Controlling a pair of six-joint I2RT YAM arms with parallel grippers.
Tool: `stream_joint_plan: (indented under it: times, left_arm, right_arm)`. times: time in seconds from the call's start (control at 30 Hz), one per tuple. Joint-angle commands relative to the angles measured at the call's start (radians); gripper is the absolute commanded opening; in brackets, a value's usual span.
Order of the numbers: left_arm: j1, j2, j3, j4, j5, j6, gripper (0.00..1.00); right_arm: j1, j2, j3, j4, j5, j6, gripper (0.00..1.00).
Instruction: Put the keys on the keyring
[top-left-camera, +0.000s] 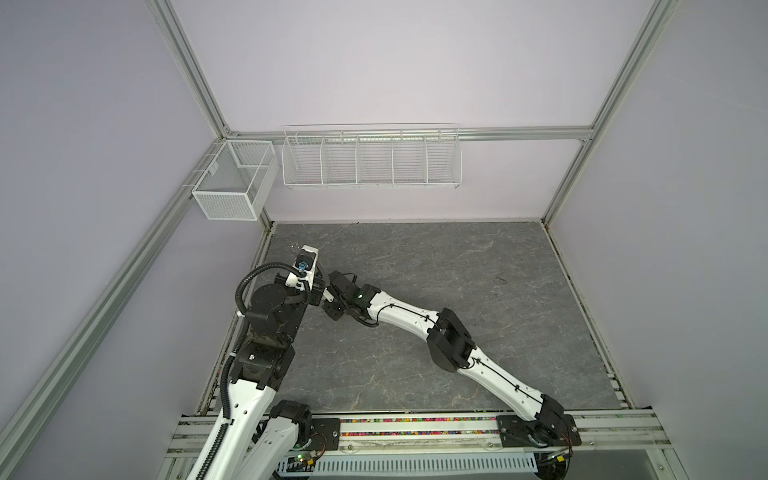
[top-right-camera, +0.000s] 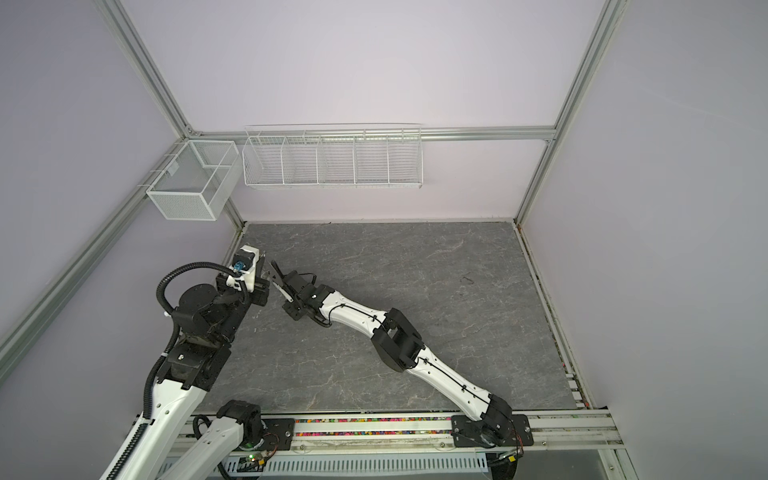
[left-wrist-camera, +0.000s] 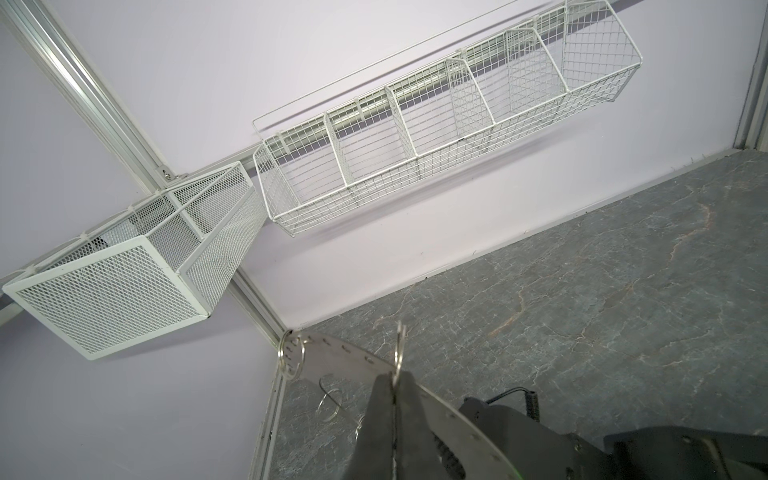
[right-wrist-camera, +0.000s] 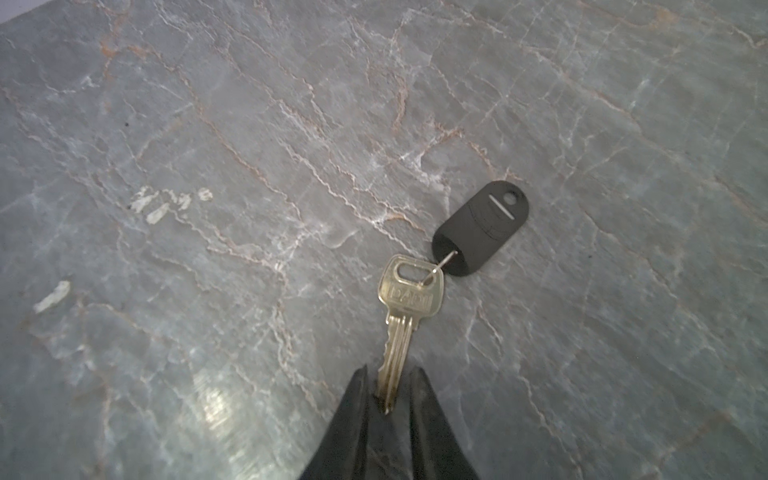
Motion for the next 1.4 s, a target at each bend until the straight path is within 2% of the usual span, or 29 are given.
stream_joint_plan:
  times: [0.0, 0.07, 0.47, 0.7, 0.87, 1.0, 1.07, 1.27, 1.37]
  left_arm:
    - [0.003, -0.024, 0.0, 0.005, -0.001, -0.024, 0.0]
    - [0.002, -0.022, 0.001, 0.007, -0.001, -0.027, 0.0]
    - [-0.001, -0.006, 0.006, 0.018, 0.011, -0.039, 0.0]
    - [0.0, -0.009, 0.0, 0.023, 0.006, -0.035, 0.0]
    - [-0.001, -0.013, -0.008, 0.05, -0.003, -0.047, 0.0]
    - [-0.001, -0.031, -0.01, 0.077, -0.004, -0.053, 0.0]
    - [0.0, -0.038, -0.005, 0.085, -0.007, -0.051, 0.0]
    - [-0.001, -0.033, 0.007, 0.104, -0.006, -0.052, 0.0]
    - [0.0, -0.03, 0.005, 0.107, 0.0, -0.052, 0.0]
  right_arm:
    - [-0.003, 0.053, -0.022, -0.16, -0.023, 0.0, 0.16]
    - [-0.003, 0.047, -0.031, -0.166, -0.029, -0.006, 0.12]
    - [-0.003, -0.034, -0.175, -0.151, -0.025, -0.03, 0.07]
    - [-0.006, -0.164, -0.398, -0.052, -0.027, -0.027, 0.08]
    - [-0.041, -0.248, -0.543, 0.161, -0.133, 0.099, 0.26]
    - [-0.051, -0.305, -0.629, 0.374, -0.206, 0.148, 0.37]
    - [-0.06, -0.3, -0.621, 0.43, -0.243, 0.205, 0.44]
    - [-0.089, -0.201, -0.478, 0.473, -0.413, 0.344, 0.52]
    - [-0.089, -0.198, -0.469, 0.511, -0.441, 0.35, 0.65]
